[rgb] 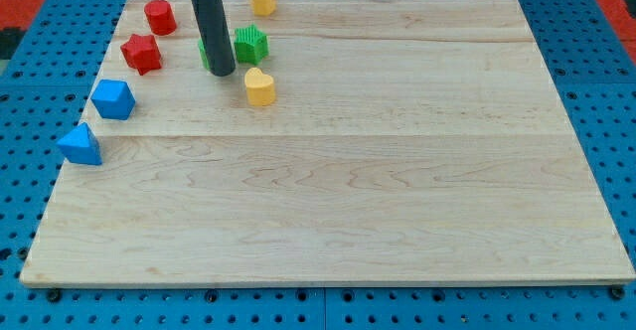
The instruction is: Push green star along with green circle slightly left
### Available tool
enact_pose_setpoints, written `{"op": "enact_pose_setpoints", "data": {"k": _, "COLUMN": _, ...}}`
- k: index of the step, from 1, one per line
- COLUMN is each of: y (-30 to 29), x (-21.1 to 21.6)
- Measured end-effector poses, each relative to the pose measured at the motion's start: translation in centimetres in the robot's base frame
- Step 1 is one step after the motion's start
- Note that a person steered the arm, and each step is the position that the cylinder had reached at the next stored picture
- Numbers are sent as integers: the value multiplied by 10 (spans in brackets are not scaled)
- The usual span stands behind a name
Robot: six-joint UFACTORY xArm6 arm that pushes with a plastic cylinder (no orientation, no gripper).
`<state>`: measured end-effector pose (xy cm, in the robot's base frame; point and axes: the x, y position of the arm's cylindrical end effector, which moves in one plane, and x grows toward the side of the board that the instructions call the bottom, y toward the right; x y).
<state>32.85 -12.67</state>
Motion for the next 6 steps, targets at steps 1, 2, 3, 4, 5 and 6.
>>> {"op": "enact_pose_setpoints", "data": {"k": 1, "y": 33, "x": 0}}
{"op": "enact_pose_setpoints", "data": {"k": 2, "y": 79, "x": -7}}
{"op": "enact_pose_setpoints", "data": {"k": 3, "y": 49, "x": -43}}
{"op": "enact_pose_setpoints", "data": {"k": 4, "y": -38, "x": -61}}
{"op": "enact_pose_setpoints", "data": {"k": 5, "y": -47, "x": -64}}
{"op": "enact_pose_setpoints", "data": {"k": 6, "y": -29, "x": -97}}
